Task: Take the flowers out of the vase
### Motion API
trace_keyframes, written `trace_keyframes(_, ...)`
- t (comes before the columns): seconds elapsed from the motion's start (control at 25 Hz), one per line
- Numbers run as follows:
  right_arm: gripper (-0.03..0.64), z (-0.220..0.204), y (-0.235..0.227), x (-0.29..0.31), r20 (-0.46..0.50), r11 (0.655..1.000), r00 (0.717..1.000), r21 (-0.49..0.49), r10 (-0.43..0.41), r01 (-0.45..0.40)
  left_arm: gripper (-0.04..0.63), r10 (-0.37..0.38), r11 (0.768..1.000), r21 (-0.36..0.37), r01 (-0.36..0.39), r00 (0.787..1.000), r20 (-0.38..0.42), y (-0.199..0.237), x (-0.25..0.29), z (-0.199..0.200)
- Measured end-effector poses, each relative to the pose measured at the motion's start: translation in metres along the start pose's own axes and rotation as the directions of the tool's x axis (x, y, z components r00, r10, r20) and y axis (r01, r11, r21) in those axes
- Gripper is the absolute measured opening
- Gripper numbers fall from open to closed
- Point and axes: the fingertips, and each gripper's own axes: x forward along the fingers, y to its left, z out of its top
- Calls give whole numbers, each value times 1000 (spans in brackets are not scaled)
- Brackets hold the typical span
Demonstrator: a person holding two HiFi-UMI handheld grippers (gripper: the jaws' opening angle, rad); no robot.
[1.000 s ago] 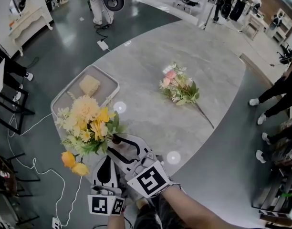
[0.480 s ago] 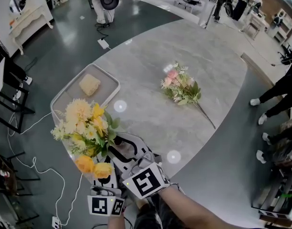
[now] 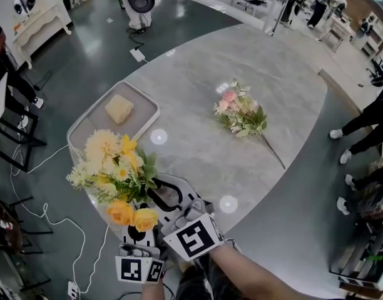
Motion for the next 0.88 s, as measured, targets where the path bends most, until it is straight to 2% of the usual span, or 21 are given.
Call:
trace_keyframes(0.32, 69, -1, -2, -2, 11, 1000, 1000, -1, 5, -5, 21, 3, 1000, -2, -3, 1000, 3, -1, 3, 0)
trace_keyframes(0.88, 62, 18, -2, -9, 77, 999, 997, 32, -3, 0, 21, 0, 1000, 3, 0, 1000, 14, -5, -3, 10)
